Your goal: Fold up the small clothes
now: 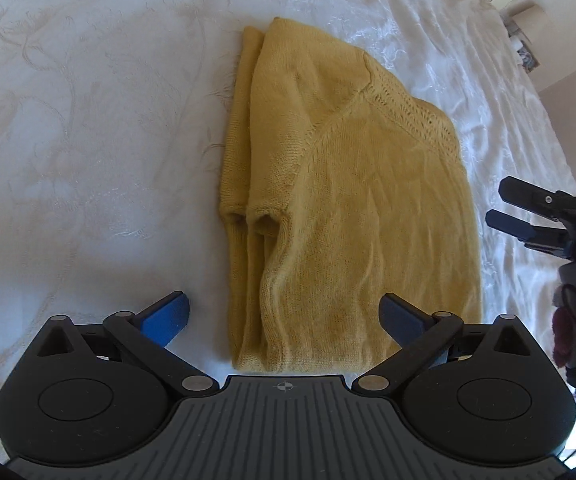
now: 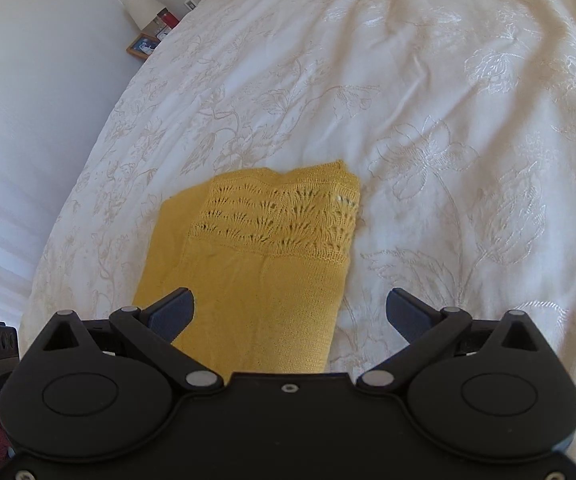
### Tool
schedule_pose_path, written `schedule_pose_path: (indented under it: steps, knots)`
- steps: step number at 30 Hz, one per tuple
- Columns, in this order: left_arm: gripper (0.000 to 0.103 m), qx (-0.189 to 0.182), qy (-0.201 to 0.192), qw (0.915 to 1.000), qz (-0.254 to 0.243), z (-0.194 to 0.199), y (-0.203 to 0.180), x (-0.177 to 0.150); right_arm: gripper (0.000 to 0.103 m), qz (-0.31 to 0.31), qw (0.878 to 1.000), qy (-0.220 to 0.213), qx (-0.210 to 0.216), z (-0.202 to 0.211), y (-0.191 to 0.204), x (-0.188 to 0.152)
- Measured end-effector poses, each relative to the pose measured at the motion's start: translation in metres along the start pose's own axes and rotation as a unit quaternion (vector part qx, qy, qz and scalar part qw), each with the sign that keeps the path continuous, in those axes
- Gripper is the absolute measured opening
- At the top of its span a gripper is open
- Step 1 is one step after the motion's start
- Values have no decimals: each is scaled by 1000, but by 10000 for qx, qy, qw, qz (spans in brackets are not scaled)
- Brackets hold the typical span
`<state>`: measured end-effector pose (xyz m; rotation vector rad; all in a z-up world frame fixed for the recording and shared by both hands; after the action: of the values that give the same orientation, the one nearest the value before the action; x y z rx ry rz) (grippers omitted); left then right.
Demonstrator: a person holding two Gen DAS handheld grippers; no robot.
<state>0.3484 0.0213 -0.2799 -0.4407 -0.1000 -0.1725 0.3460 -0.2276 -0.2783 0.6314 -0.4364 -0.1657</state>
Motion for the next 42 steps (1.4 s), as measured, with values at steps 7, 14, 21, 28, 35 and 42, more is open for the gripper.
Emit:
schedule_pose_path:
  steps: [7, 14, 21, 28, 35, 42]
  knots:
    - [103, -551, -30, 9985, 25, -22, -15, 27, 102, -266, 9991, 91, 314, -19, -9, 8]
    - [103, -931, 23, 9955, -171, -36, -30, 48, 103, -305, 9966, 278, 714, -48, -7, 28]
    - [103, -1142, -44, 9933, -156, -36, -33, 49, 103, -224, 9921, 462, 1147, -79, 14, 44]
    - [102, -1578, 73, 9872, 225, -31, -28, 32, 102, -348, 9885, 365, 1428, -71, 8, 38]
    - [92, -1677, 155, 9851, 334, -31, -21, 29, 102, -605, 9842, 397, 1619, -59, -2, 25]
    - [18, -1979, 268, 9784, 543, -33, -14, 32, 49, -928, 9870, 631, 1147, -65, 4, 25]
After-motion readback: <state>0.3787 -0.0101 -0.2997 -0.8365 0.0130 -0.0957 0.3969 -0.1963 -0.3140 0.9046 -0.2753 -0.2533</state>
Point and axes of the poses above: each gripper's, at about its wrist camera, not at the fingertips, and z roughly against the way its jaws point, y to its left, x to its top, the point moved 9 cm from there along -z, roughly the way its jaws point, and after that the axes turned 7 degrees about y, right-handed, at the moved point
